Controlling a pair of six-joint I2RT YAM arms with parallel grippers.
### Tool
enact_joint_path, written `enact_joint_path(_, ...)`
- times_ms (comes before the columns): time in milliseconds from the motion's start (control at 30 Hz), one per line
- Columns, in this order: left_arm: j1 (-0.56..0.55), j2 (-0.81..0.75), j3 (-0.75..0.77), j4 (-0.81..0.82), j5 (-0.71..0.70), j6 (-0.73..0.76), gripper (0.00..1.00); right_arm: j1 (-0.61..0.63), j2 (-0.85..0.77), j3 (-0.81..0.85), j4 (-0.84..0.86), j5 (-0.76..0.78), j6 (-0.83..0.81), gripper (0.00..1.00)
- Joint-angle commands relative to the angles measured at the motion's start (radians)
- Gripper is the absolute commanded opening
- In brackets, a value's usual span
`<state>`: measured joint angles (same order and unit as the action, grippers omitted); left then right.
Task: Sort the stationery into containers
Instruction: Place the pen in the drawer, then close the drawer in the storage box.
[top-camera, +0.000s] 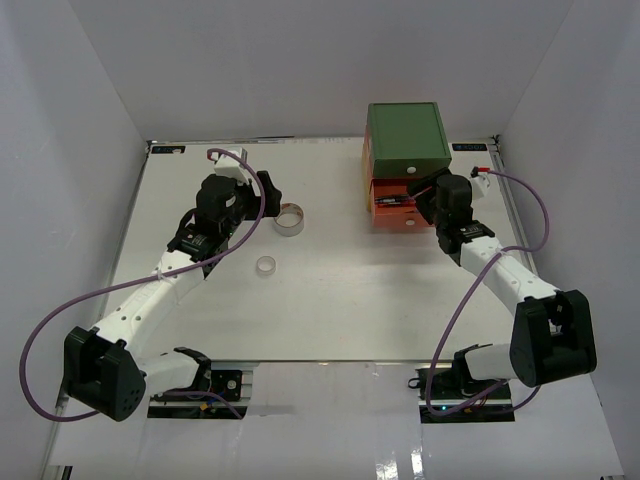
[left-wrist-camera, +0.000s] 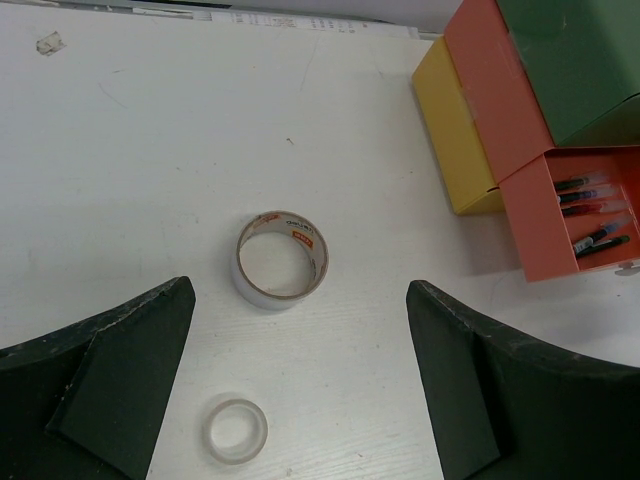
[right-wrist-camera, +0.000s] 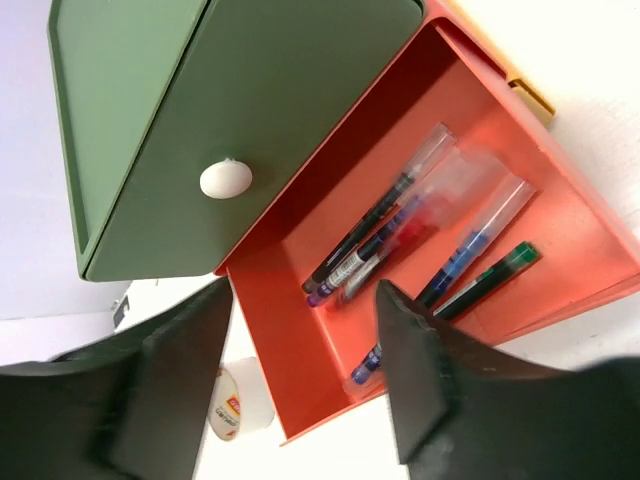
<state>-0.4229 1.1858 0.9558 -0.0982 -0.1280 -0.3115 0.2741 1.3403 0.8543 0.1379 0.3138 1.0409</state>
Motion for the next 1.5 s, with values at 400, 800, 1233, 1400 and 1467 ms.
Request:
enact_joint_path(400,0.001,-0.037,-0.005,-0.005,-0.010,0.018,0.98,-0.006,-0.128,-0.009,-0.014,-0.166,-0.642,0.82)
enact_joint_path(800,0.001,-0.025,-0.009,-0.001,-0.027,0.026,0.98,-0.004,-0.190,-0.201,0.012,-0.274,-0.892,0.84)
enact_joint_path(1233,0.001,-0.012,-0.017,0.005,-0.056,0.045,0.98,-0.006,-0.012,-0.103,0.081,-0.282,-0.878,0.83)
enact_joint_path(1400,0.001,-0.002,-0.017,0.005,-0.053,0.046,0.98,-0.006,0.029,-0.048,0.097,-0.285,-0.878,0.82)
enact_joint_path(1467,0.001,0.001,-0.015,0.005,-0.048,0.046,0.98,-0.006,0.043,-0.034,0.111,-0.286,-0.878,0.83)
